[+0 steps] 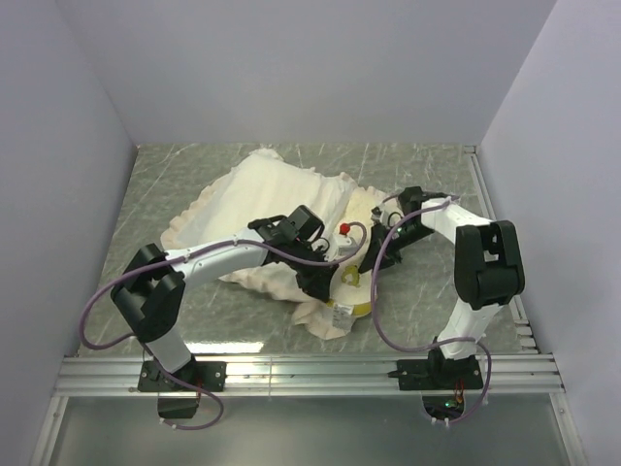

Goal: Put the pillow into the pillowcase

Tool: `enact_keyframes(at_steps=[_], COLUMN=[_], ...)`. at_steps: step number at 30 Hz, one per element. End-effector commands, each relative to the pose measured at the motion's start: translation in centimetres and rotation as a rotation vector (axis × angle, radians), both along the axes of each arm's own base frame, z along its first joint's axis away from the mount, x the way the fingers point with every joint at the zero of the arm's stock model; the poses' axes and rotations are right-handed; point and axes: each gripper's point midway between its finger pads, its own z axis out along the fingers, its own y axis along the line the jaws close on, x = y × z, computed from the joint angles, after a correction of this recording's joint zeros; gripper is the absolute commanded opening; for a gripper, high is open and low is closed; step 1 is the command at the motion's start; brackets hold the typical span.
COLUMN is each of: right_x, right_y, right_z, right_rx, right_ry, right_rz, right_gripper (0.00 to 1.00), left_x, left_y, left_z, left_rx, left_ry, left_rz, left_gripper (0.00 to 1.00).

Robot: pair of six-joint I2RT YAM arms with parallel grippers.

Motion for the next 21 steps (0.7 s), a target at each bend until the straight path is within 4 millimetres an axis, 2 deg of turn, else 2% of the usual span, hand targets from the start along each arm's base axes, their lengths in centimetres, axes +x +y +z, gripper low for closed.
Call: enact_keyframes(at_steps=[1,2,3,5,6,7,8,9,10,11,12,13,14,15,16,17,18,20,21], right_x=[-1.6,-2.2,-3.2,-4.4,-4.7,-4.7,-3.3,-2.1,-1.5,-0.7,1.2,0.7,2.4,2.9,3.7,4.5,5.8,8.4,9.5], right_y=[1.5,1.2,0.8,-0.5,-1.0,-1.7,-2.1,-3.0,-3.5,-4.2,-4.4,-4.7,-5.1,-5.6,-6.4,-6.9,-7.9,-9.3,-9.6], right_z=[0.3,-0.3,-1.2,-2.8,-3.2,-3.1,-2.5,-2.0,-1.0,-0.4,1.5,2.6,4.2,4.7,5.2,5.5,5.8,5.6,5.5], right_rx=[0.049,0.033,0.011,-0.056,-0.086,-0.097,-0.111,-0.130,-0.152,-0.192,-0.205,-0.211,-0.246,-0.276,-0.300,-0.326,-0.376,-0.415,-0.426], right_ry=[-0.022,-0.017,-0.003,-0.030,-0.028,-0.029,-0.073,-0.106,-0.139,-0.177,-0.246,-0.235,-0.302,-0.318,-0.338,-0.362,-0.397,-0.423,-0.435], right_rz=[0.044,0.061,0.075,0.137,0.138,0.152,0.143,0.116,0.107,0.112,0.112,0.150,0.159,0.159,0.138,0.123,0.096,0.002,-0.034], right_gripper=[0.00,0.00,0.00,0.00,0.00,0.00,0.02,0.08,0.14,0.38,0.52,0.64,0.65,0.66,0.72,0.75,0.76,0.76,0.77], left_x=[-1.7,-1.4,-0.8,2.7,5.2,8.2,10.2,12.3,16.3,18.1,20.3,23.1,24.3,26.1,28.0,29.4,30.9,33.3,34.8], left_y=[-0.2,0.3,0.8,2.1,3.0,4.4,5.4,6.5,9.0,10.3,11.2,13.6,14.4,14.9,16.0,16.2,16.3,16.8,16.5], left_z=[5.3,6.6,9.1,12.6,13.7,15.7,16.4,16.9,17.3,17.3,15.9,15.9,15.0,12.3,12.6,12.4,10.9,11.4,10.1], left_rx=[-0.198,-0.229,-0.286,-0.340,-0.323,-0.341,-0.337,-0.327,-0.264,-0.225,-0.165,-0.098,-0.046,0.036,0.054,0.046,0.054,0.024,0.018], left_ry=[0.026,0.027,-0.011,-0.042,-0.120,-0.159,-0.200,-0.245,-0.362,-0.413,-0.434,-0.509,-0.508,-0.506,-0.536,-0.546,-0.534,-0.557,-0.554], left_rz=[-0.112,-0.098,-0.073,0.080,0.208,0.333,0.409,0.489,0.643,0.704,0.754,0.848,0.877,0.866,0.898,0.915,0.924,0.964,0.968], left_gripper=[0.28,0.33,0.42,0.52,0.58,0.61,0.63,0.64,0.65,0.65,0.69,0.72,0.74,0.73,0.74,0.74,0.74,0.75,0.76])
